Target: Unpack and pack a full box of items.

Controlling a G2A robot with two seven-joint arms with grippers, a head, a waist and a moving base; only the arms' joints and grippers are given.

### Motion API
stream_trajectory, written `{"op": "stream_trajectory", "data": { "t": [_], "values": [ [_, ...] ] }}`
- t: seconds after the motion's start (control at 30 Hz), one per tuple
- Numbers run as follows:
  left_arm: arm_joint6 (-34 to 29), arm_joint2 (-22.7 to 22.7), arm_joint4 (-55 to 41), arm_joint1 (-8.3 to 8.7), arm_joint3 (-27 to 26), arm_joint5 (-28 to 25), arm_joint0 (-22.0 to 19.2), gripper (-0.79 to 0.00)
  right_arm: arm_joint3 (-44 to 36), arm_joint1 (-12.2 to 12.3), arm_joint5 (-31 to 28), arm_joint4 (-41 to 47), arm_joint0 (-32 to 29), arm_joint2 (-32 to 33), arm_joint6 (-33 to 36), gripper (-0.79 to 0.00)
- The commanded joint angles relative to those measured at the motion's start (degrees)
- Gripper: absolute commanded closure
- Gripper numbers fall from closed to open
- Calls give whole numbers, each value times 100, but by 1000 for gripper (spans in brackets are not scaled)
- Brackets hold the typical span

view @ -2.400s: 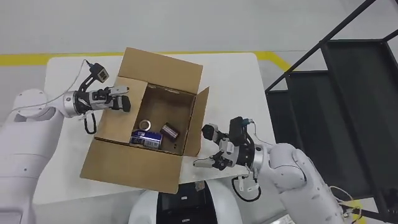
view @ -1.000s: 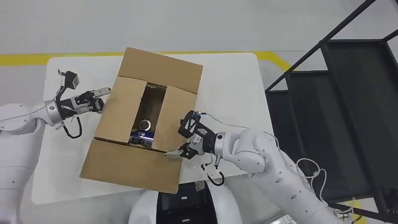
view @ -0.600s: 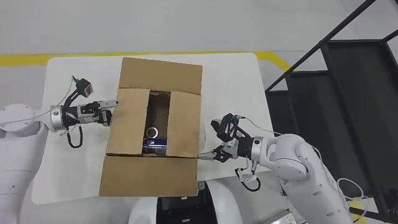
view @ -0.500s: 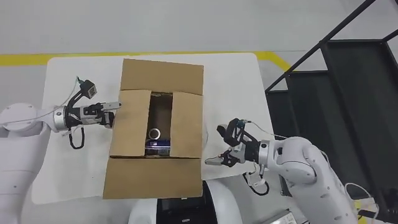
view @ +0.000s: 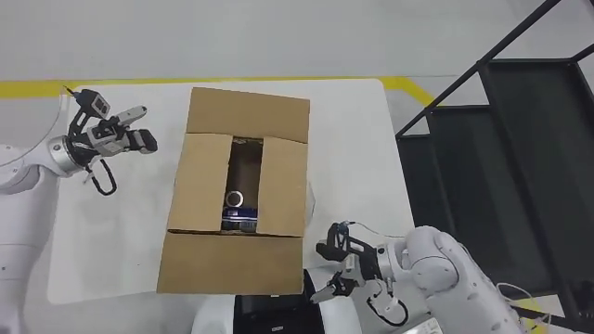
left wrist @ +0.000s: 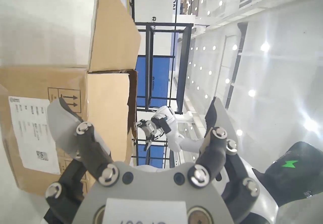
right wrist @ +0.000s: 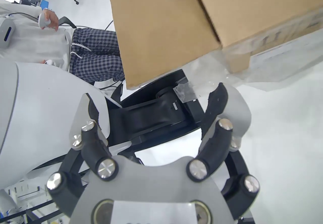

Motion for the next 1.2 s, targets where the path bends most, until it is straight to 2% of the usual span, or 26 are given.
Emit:
{"op": "stream_trajectory", "data": {
  "t": [0.0, 0.3, 0.5, 0.63, 0.73, 0.83, 1.03, 1.17],
  "values": [
    [36, -87, -36, 17, -7, -40, 8, -785, 119, -2, 39, -11, 59, -185, -45, -785],
    [338, -291, -321, 28, -99, -114, 93, -785, 581, -46, -176, 670, 598, -1192, -177, -785],
    [413, -370, -305, 46, -132, -117, 138, -785, 569, 33, -718, 1823, 732, -1227, -483, -785],
    [413, -468, -429, 58, -245, -150, 194, -785, 513, 120, -835, 2159, 807, -1129, -601, -785],
    [335, -564, -574, 71, -412, -166, 266, -785, 502, 135, -637, 2069, 949, -1053, -755, -785],
    [94, -683, -841, 89, -640, -103, 385, -785, 630, 99, -295, 1923, 1140, -1025, -1232, -785],
    [-761, -989, -1407, 153, -1047, 137, 725, -785, 820, 9, 275, 1274, 1477, -1199, -1939, -785],
    [-1449, -935, -1457, 197, -1261, 566, 931, -785, 849, -24, 580, 832, 1614, -1309, -2168, -785]
  ]
}}
